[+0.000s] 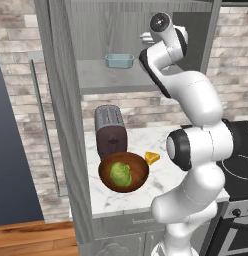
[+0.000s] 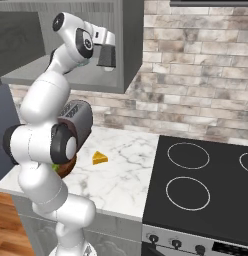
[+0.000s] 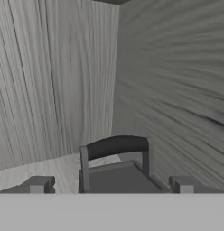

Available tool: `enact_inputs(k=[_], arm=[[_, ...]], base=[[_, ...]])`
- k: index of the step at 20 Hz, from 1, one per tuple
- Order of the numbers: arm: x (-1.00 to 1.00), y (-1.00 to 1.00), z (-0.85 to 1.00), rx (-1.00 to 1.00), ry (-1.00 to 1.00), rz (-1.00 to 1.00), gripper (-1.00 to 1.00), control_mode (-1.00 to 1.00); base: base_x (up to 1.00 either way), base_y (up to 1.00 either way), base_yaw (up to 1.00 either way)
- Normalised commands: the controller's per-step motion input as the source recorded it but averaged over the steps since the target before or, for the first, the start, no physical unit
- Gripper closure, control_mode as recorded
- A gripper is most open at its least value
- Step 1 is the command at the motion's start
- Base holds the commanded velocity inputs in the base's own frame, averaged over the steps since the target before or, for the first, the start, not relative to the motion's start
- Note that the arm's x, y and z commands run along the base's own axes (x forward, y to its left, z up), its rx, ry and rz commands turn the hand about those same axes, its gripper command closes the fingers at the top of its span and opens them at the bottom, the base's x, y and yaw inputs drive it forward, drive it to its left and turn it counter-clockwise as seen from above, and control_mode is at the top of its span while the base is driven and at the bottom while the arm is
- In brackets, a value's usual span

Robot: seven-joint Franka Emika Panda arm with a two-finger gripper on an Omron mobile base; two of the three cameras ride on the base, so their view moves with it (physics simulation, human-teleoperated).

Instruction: Pick the cheese from the fridge and the cheese grater from the cabinet and place them next to the salad bowl.

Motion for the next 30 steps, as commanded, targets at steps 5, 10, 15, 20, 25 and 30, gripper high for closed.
enact_inputs(k=[5,10,15,20,25,30], arm=[[0.03,0.00,0.00,0.00,0.00,0.00,1.00,-1.00],[0.00,0.00,0.00,0.00,0.00,0.00,1.00,-1.00],[-0.04,0.00,0.00,0.00,0.00,0.00,1.00,-1.00],[-0.27,0.06,0.00,0.00,0.00,0.00,1.00,-1.00],[-0.31,0.14,-0.01,0.00,0.00,0.00,1.00,-1.00],[-0.34,0.17,-0.05,0.00,0.00,0.00,1.00,-1.00]], base=[[0.00,0.00,0.00],[0.00,0.00,0.00],[0.00,0.00,0.00],[0.00,0.00,0.00],[0.00,0.00,0.00],[0.00,0.00,0.00]])
